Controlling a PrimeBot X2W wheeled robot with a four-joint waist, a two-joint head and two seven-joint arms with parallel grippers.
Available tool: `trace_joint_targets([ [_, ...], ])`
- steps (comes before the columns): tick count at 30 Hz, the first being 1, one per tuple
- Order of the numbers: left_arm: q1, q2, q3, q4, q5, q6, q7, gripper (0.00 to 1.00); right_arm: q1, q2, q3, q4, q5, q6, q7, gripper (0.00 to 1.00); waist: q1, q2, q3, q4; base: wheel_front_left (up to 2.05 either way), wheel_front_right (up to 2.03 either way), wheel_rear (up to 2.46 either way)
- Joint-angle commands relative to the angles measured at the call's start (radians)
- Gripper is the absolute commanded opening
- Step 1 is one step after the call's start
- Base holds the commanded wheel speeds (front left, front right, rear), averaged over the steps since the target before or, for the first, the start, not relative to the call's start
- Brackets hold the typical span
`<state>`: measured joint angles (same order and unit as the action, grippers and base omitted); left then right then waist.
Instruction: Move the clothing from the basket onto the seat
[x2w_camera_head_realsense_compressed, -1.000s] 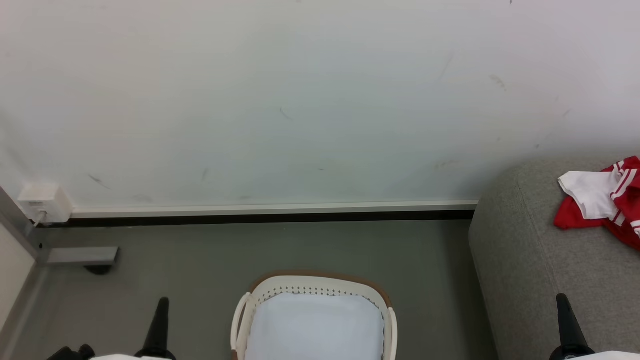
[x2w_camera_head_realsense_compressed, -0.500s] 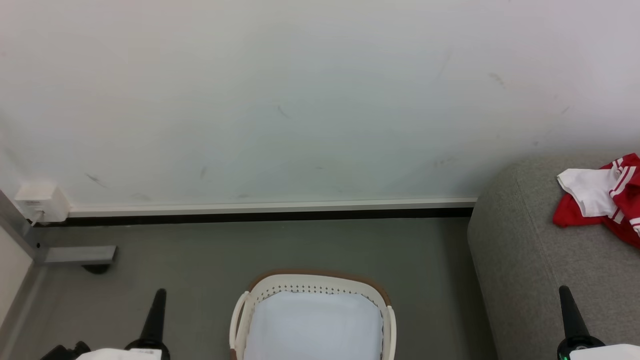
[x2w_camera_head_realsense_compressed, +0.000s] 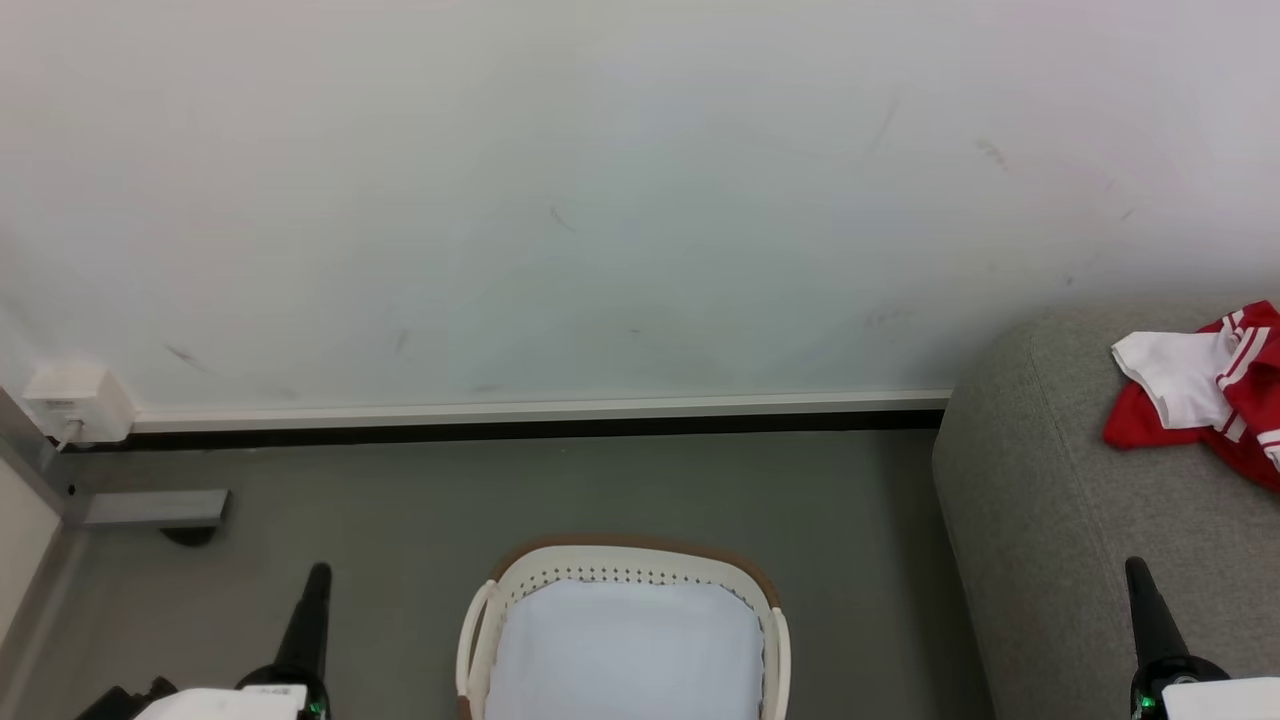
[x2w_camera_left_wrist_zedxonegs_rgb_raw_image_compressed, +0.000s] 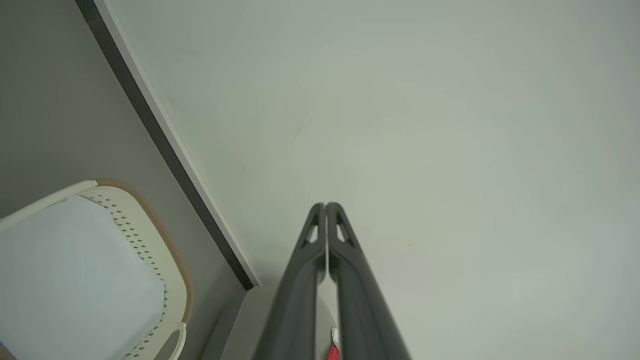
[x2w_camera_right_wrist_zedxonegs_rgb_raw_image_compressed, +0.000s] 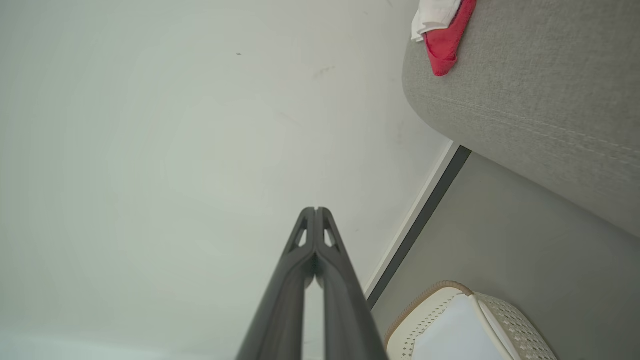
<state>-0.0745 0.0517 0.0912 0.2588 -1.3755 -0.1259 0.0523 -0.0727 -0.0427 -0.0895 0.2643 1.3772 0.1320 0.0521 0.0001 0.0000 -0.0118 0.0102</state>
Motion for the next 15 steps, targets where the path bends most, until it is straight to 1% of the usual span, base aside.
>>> trace_joint_targets([
  [1, -0.016, 0.004, 0.007, -0.006, -0.021, -0.006, 0.008, 0.0, -0.016, -0.01, -0.005, -0.008, 0.02, -0.002, 0.006, 0.0, -0.0001, 0.0, 0.001, 0.0, 0.0, 0.0, 0.0],
  [15, -0.028, 0.002, 0.016, -0.01, -0.132, -0.006, 0.035, 0.0, -0.031, -0.011, -0.015, -0.016, 0.126, -0.002, 0.035, 0.0, -0.0001, 0.0, 0.007, -0.005, 0.0, 0.0, 0.0],
])
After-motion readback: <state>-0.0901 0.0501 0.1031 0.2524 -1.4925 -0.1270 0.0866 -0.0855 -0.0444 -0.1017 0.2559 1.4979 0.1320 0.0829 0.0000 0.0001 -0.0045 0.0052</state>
